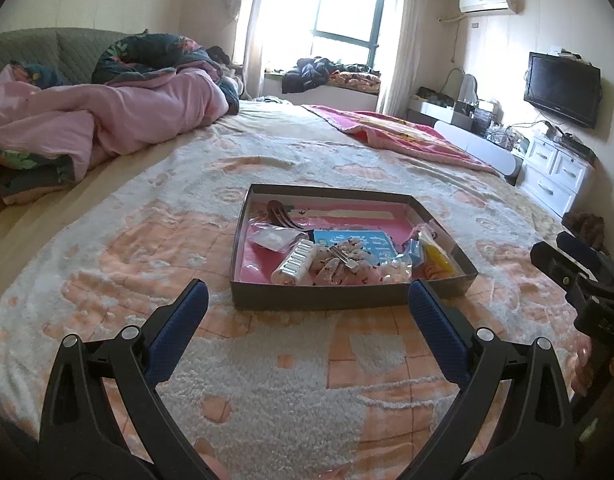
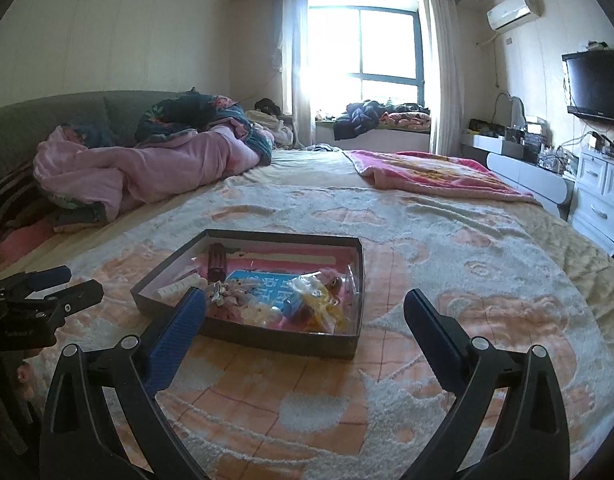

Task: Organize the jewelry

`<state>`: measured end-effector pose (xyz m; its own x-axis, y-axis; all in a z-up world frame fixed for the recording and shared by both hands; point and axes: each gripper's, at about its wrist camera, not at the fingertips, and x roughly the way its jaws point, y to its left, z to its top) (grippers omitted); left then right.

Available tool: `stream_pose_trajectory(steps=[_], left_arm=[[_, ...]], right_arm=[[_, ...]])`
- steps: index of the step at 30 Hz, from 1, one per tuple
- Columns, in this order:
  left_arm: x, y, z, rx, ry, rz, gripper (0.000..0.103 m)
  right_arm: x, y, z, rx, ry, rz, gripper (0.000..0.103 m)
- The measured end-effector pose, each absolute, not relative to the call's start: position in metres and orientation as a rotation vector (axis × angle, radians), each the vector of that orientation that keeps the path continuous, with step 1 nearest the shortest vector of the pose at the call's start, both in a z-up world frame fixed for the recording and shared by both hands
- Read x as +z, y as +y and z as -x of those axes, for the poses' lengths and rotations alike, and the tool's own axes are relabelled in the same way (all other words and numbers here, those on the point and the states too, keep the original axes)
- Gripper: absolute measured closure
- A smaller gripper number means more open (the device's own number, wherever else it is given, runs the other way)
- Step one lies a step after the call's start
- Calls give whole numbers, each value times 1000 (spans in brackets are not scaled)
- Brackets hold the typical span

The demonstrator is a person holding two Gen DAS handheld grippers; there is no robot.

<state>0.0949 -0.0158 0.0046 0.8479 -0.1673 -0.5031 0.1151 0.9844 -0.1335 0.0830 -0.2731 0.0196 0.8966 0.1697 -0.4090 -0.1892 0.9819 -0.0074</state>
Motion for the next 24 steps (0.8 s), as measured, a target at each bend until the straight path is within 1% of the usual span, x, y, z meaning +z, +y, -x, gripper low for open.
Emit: stream_pose_trajectory(steps=[7,15,24], left_arm=[[5,-20,-83,-145,510,80,11],[8,-23,-74,-132,472,59,11],[10,-23,-66,-129,442,49,11]], right_arm=[[11,-272,-74,178,431,24,7],[4,-275,-56,156,399,8,7],[8,-278,-35,160,293,21,7]])
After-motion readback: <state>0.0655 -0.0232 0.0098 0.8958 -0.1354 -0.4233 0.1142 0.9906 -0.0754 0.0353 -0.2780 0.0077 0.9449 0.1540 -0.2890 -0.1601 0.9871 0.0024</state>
